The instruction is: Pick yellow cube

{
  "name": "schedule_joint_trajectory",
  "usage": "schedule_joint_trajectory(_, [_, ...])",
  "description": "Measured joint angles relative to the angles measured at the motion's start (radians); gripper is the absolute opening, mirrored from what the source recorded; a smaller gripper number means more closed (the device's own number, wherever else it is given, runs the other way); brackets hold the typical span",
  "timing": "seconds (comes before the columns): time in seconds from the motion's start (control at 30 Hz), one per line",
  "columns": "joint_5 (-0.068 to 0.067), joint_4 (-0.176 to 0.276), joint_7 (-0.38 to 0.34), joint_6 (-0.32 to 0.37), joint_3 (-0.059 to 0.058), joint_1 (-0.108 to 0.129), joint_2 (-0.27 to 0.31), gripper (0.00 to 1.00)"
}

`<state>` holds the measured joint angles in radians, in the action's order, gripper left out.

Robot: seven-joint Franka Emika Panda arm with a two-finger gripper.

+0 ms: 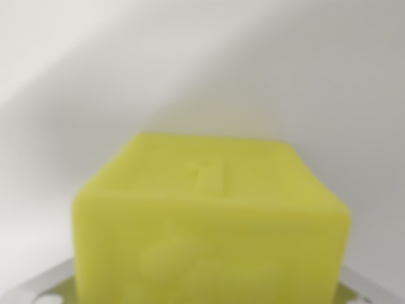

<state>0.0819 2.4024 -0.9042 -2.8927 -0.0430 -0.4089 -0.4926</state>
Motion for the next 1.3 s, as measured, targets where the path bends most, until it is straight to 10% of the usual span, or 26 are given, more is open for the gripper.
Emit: schedule_joint_trajectory(1.3, [-0.056,0.051,-0.043,0.195,-0.001,-0.01,0.248,0.0])
